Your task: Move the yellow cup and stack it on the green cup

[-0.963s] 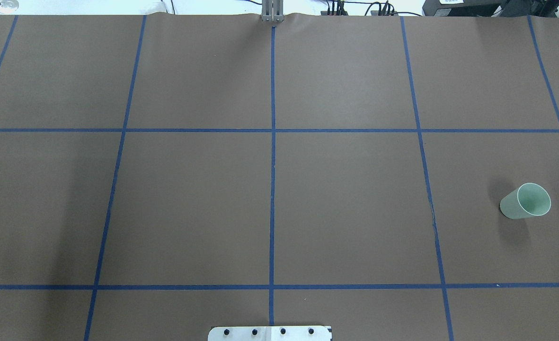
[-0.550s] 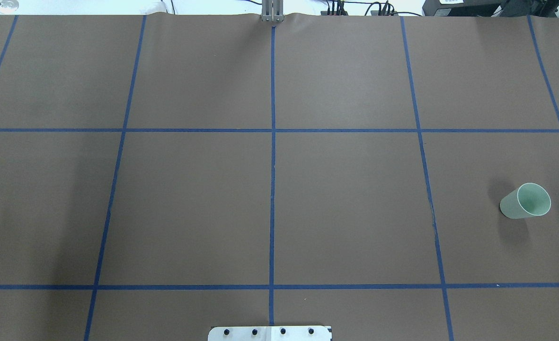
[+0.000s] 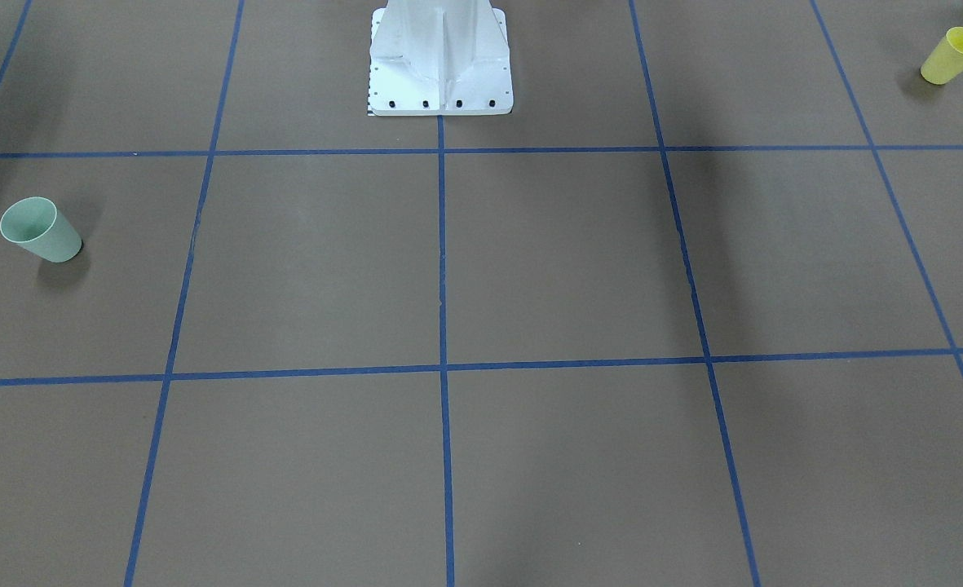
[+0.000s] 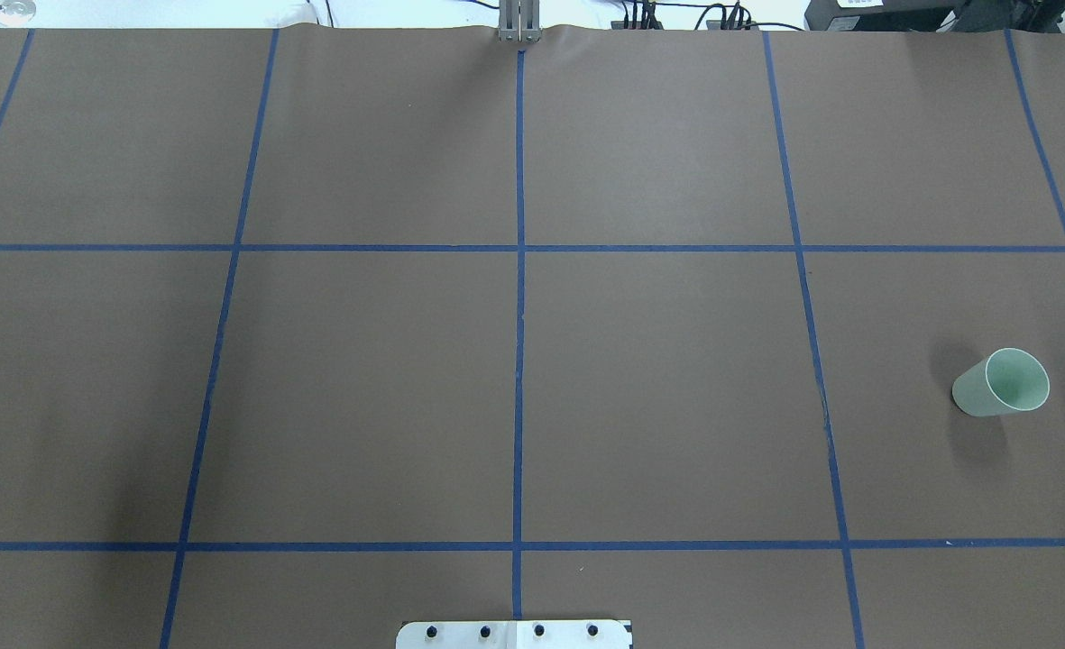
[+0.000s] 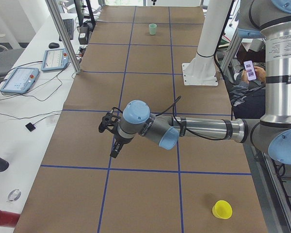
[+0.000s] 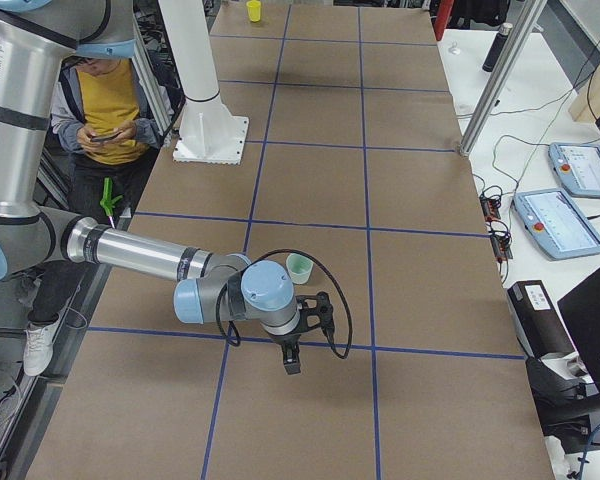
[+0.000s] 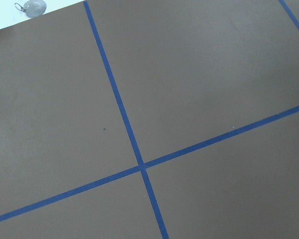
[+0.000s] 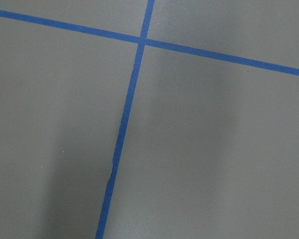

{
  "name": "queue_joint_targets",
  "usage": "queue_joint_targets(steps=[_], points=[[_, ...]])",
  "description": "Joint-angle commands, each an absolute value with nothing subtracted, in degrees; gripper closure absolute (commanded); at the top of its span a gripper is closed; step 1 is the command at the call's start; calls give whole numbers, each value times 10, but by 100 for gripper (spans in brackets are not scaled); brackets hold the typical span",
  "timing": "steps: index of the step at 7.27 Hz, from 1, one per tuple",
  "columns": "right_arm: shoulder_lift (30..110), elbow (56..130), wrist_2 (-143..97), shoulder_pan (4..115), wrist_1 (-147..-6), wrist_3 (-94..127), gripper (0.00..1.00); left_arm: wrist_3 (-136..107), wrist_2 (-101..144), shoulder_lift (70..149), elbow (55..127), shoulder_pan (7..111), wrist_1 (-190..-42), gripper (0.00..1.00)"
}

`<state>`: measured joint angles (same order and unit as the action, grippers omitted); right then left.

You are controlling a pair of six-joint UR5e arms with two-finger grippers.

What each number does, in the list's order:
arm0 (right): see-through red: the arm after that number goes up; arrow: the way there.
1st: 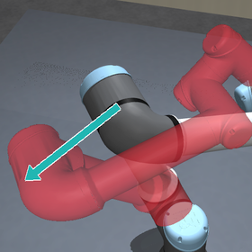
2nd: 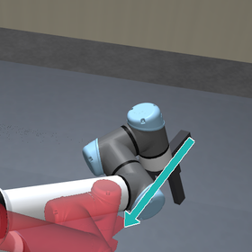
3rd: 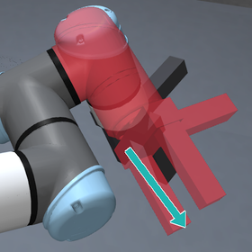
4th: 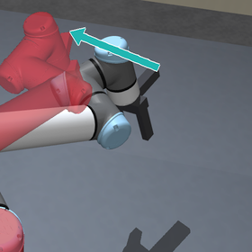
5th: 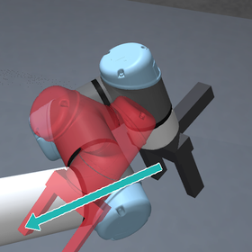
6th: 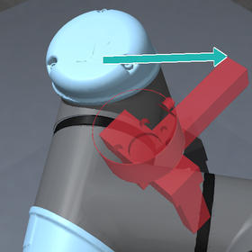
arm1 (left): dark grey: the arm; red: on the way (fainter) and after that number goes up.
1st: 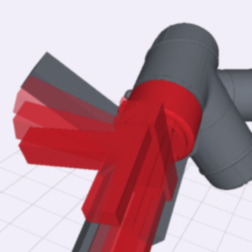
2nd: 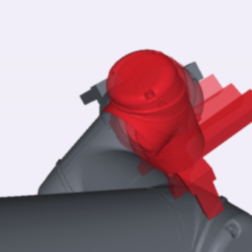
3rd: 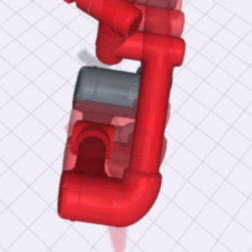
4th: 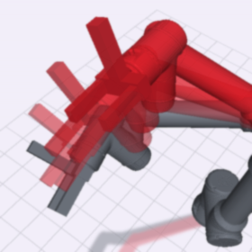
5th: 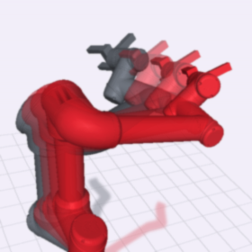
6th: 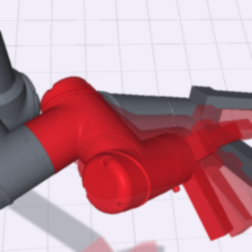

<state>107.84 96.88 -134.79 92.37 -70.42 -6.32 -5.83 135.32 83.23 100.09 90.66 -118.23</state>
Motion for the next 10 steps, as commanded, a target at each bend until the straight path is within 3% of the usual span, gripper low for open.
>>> queue_joint_targets(steps=[1, 4, 6, 10], points=[[1079, 964, -1348, 924, -703, -67, 0, -104, 1351, 839, 1022, 906, -1194, 0], [1086, 962, -1354, 924, -703, -69, 0, -338, 1238, 809, 1091, 902, -1193, 0], [1085, 962, -1355, 923, -704, -69, 0, -394, 1151, 807, 1101, 897, -1164, 0], [1086, 937, -1384, 924, -674, -69, 0, -567, 880, 810, 1175, 770, -911, 0]])
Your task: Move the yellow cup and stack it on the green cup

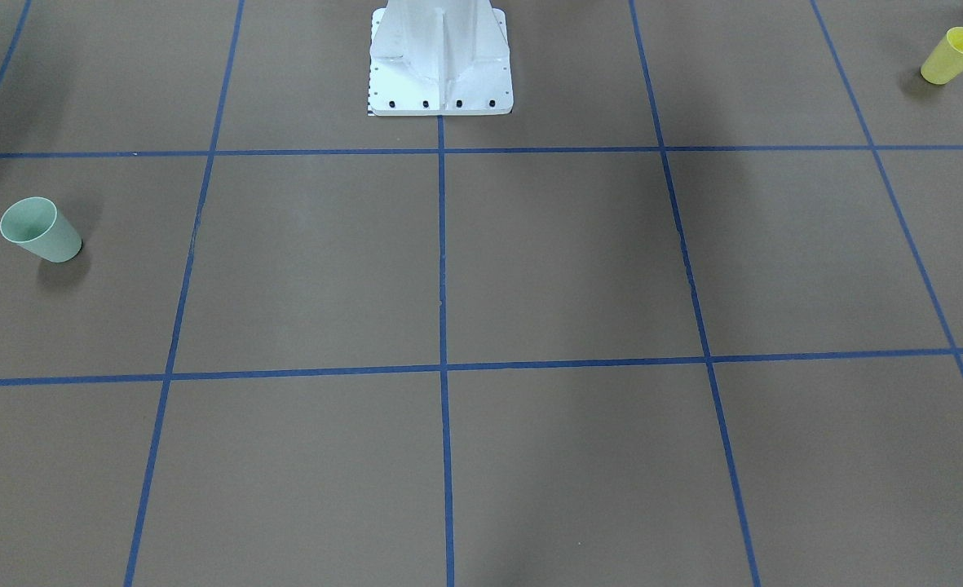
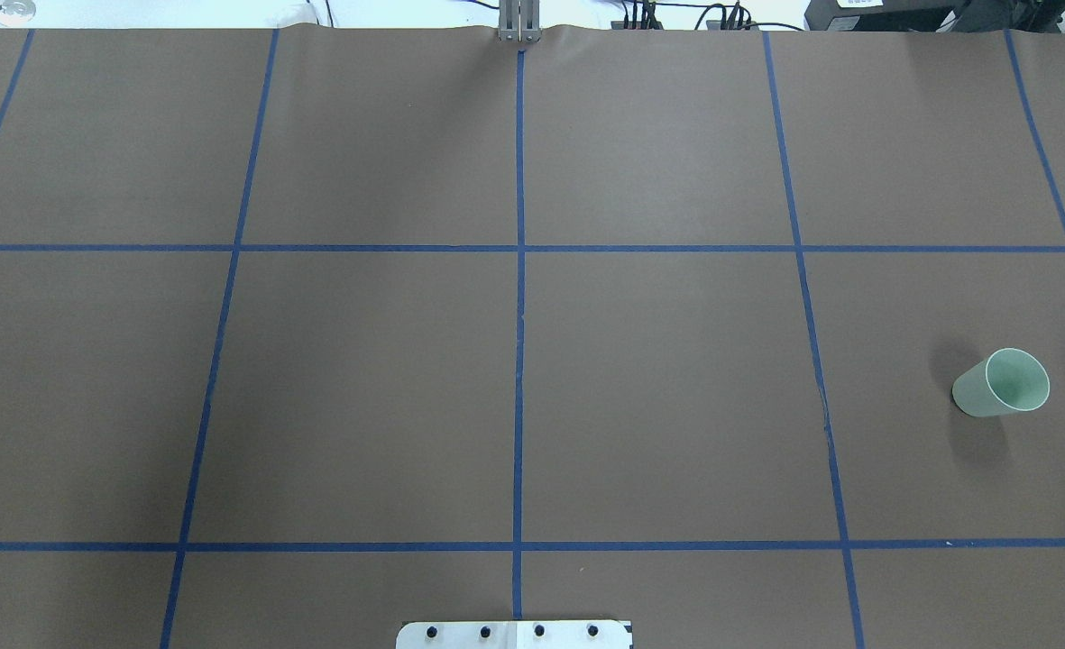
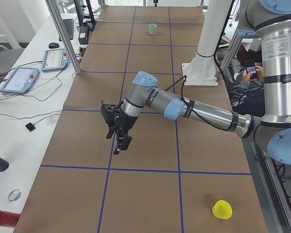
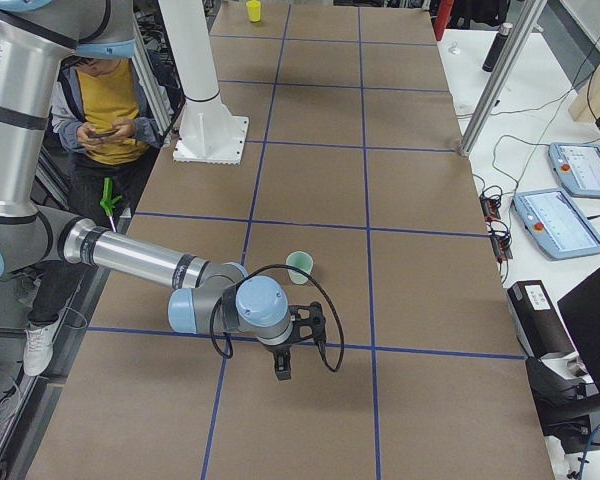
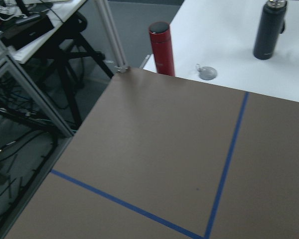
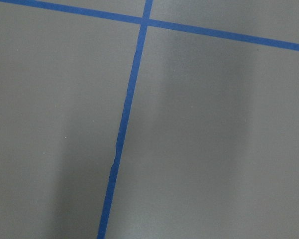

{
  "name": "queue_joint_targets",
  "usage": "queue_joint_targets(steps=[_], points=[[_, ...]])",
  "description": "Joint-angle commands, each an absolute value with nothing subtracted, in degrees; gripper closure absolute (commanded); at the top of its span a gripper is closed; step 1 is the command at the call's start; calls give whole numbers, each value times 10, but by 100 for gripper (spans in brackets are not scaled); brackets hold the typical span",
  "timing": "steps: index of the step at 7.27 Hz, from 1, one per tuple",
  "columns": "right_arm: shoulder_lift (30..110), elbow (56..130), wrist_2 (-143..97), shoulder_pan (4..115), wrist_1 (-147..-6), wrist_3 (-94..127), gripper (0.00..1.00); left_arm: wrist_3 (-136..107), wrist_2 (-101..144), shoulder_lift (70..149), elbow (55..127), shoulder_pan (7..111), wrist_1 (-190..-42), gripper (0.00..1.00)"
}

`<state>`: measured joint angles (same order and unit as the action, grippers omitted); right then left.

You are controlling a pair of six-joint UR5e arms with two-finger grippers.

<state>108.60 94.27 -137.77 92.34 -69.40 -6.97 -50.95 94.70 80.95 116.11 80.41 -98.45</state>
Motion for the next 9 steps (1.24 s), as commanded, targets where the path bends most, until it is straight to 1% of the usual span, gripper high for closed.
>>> queue_joint_targets(steps=[1, 3, 5, 6, 9], points=[[1079, 938, -1384, 924, -666, -64, 0, -626, 866, 810, 1175, 753, -856, 0], [1084, 937, -1384, 924, -668, -73, 0, -829, 803, 819, 1174, 672, -678, 0], [1082, 923, -1385, 924, -668, -63, 0, -968, 803, 823, 1163, 621, -561, 0], [1082, 917, -1388, 924, -667, -64, 0, -1034, 809, 823, 1131, 600, -510, 0], [1085, 916, -1393, 924, -645, -75, 0, -1169, 894, 820, 1050, 567, -443, 0]])
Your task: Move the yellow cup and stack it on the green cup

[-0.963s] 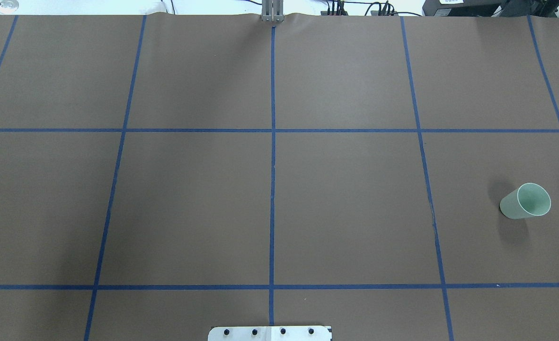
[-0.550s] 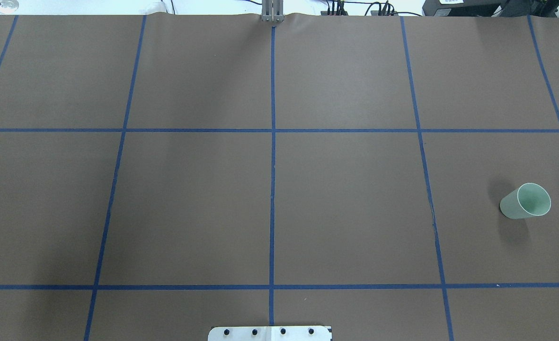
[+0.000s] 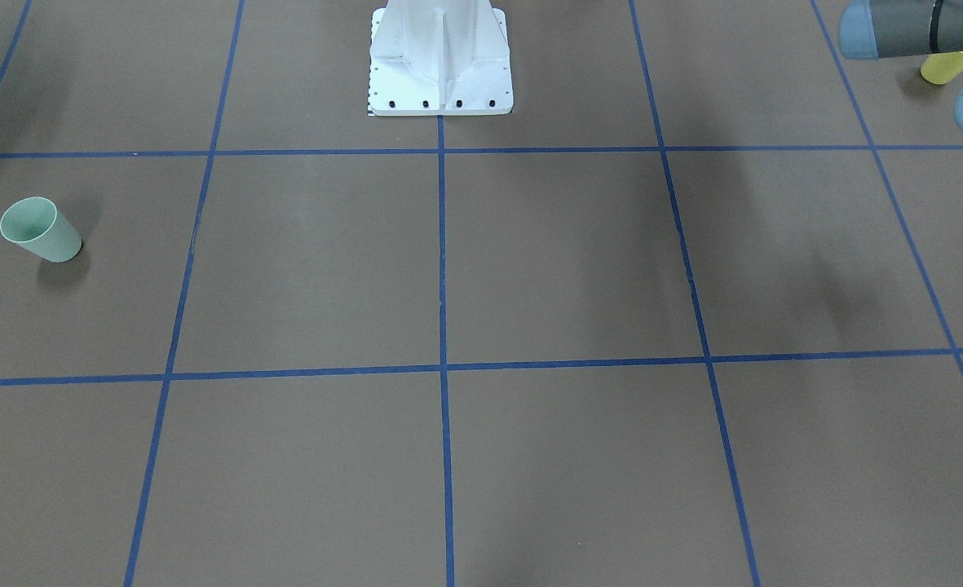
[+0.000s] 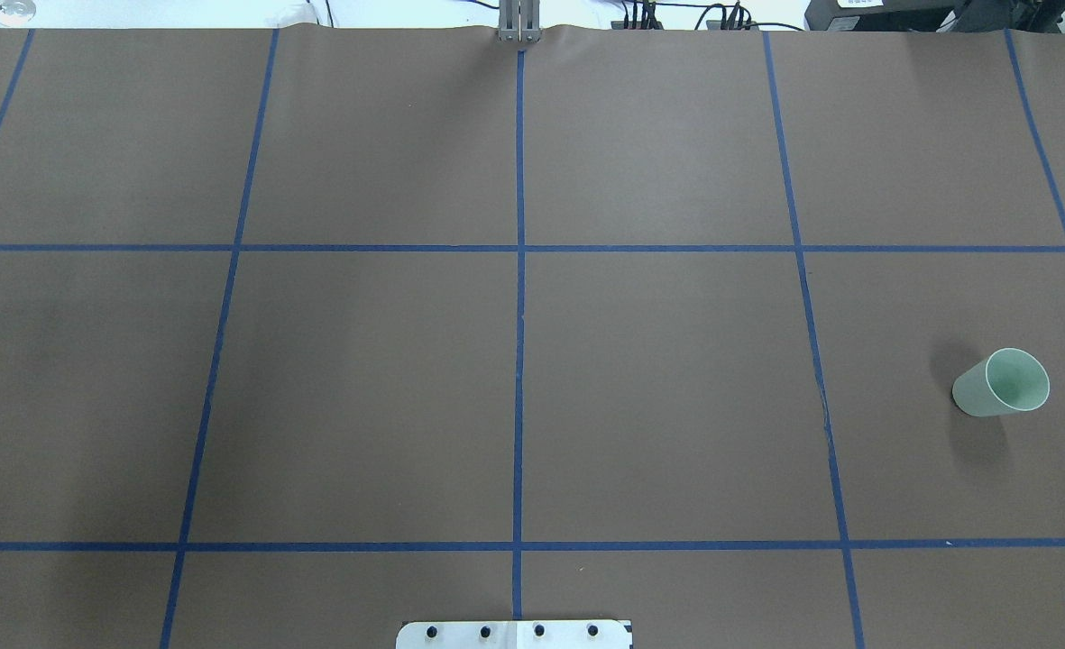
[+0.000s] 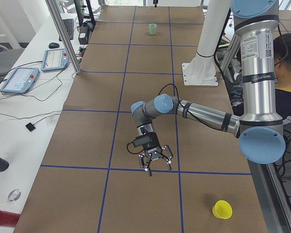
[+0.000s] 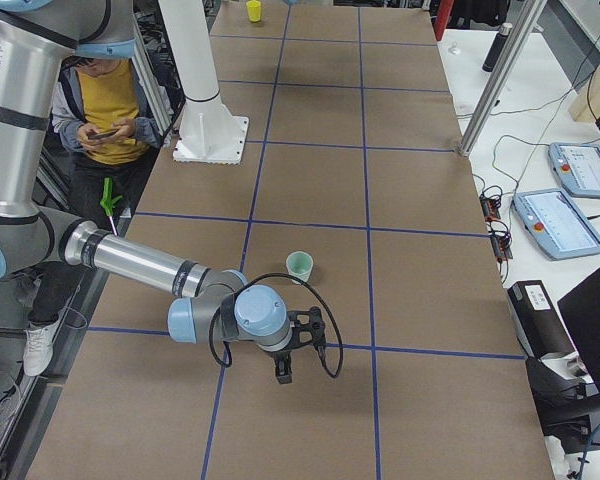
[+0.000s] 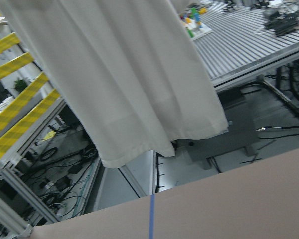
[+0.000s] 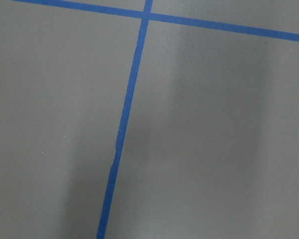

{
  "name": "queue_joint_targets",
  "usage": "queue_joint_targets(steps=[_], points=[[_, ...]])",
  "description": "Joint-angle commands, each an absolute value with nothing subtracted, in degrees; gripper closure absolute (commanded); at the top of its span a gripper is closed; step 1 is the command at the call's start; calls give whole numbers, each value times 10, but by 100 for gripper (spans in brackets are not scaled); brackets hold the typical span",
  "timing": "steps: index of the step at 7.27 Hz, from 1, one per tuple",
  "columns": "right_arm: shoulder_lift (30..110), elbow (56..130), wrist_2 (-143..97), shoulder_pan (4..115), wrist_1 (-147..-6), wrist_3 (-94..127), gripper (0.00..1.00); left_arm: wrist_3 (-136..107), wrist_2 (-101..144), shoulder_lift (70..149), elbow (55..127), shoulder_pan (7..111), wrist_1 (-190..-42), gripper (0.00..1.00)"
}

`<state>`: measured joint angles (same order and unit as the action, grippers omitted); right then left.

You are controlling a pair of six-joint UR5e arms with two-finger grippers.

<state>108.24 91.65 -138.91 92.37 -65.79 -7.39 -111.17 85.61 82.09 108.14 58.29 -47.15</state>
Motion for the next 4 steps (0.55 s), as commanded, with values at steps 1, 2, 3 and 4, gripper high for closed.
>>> queue_joint_targets(steps=[1, 2, 3, 4], points=[[1083, 916, -1390, 924, -644, -75, 0, -1217, 931, 820, 1029, 555, -427, 0], [1085, 916, -1388, 924, -646, -76, 0, -1263, 960, 821, 1007, 542, -428, 0], [1085, 916, -1387, 924, -647, -75, 0, -1286, 995, 822, 987, 533, -435, 0], [1085, 915, -1387, 924, -647, -75, 0, -1306, 1030, 822, 967, 531, -437, 0]])
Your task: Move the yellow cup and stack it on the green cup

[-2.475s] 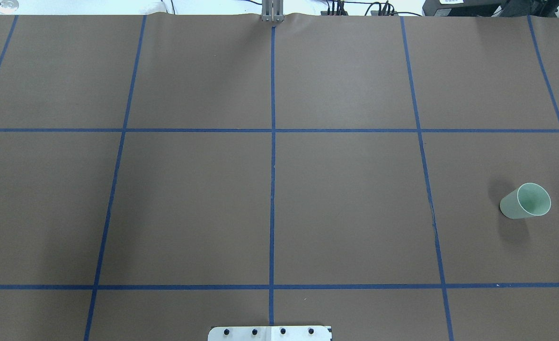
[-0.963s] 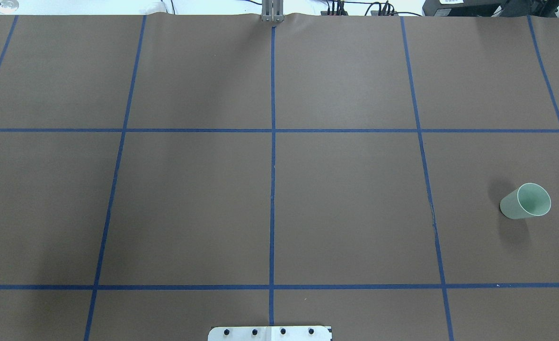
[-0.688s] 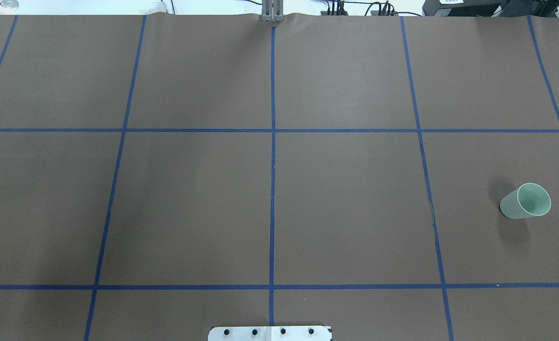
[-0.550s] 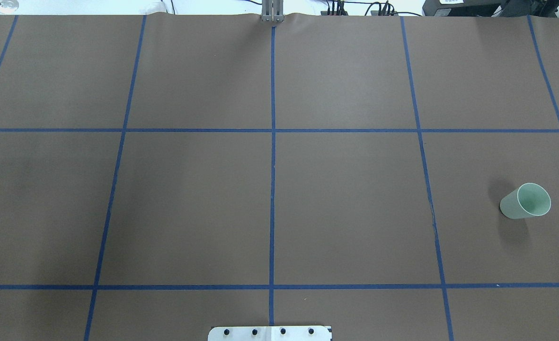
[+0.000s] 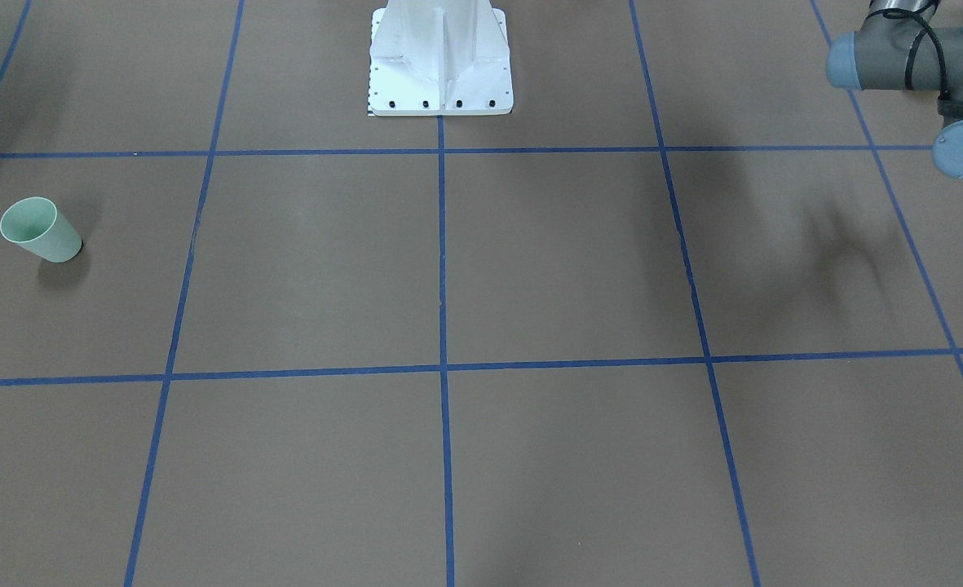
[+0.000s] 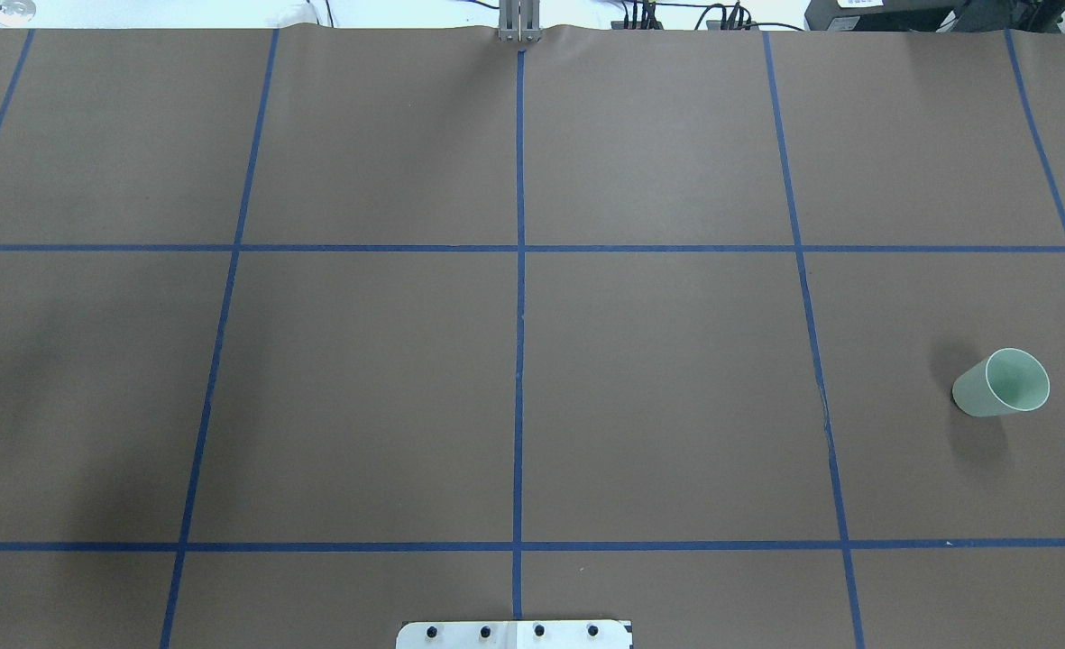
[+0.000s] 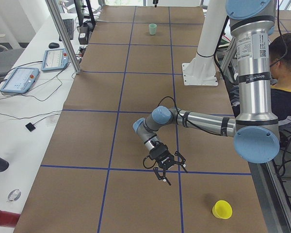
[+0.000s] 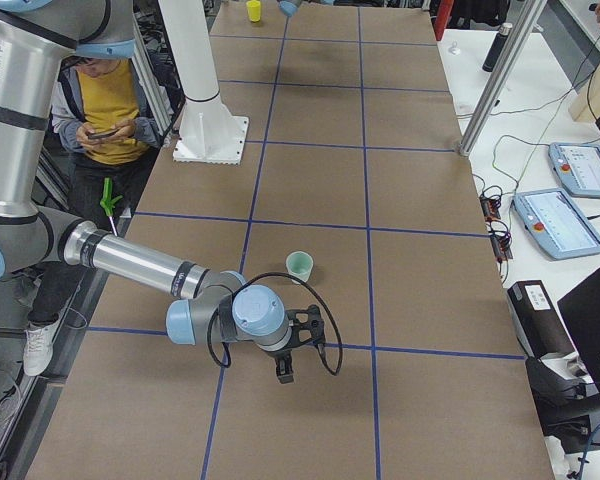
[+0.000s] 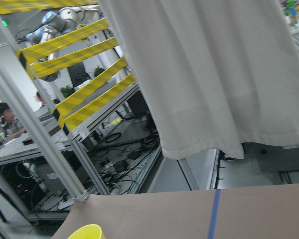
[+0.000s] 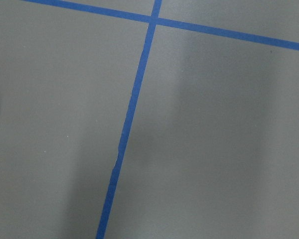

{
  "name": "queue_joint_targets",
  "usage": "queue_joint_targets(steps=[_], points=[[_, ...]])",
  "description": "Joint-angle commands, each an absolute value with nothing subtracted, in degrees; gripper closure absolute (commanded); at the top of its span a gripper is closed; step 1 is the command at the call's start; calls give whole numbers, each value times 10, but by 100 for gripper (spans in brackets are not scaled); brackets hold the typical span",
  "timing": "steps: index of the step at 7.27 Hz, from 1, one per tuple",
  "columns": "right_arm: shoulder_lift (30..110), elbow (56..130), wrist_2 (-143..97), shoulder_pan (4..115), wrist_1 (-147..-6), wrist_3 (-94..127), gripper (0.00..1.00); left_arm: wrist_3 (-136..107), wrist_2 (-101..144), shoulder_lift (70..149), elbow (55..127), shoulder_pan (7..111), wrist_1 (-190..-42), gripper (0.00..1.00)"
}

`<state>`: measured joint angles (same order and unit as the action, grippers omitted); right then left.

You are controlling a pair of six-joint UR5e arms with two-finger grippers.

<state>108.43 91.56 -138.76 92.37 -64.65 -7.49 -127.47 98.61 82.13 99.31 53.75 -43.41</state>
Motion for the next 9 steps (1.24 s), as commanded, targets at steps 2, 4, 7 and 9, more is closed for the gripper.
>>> queue_joint_targets(steps=[2, 4, 7, 9], points=[[1085, 915, -1389, 924, -645, -75, 0, -1369, 1052, 819, 882, 523, -508, 0], [1085, 915, -1390, 924, -644, -75, 0, -1379, 1056, 809, 793, 521, -572, 0], [1085, 915, -1391, 924, -643, -75, 0, -1416, 1124, 792, 780, 512, -580, 0], [1085, 915, -1391, 924, -643, -75, 0, -1426, 1174, 791, 773, 486, -577, 0]])
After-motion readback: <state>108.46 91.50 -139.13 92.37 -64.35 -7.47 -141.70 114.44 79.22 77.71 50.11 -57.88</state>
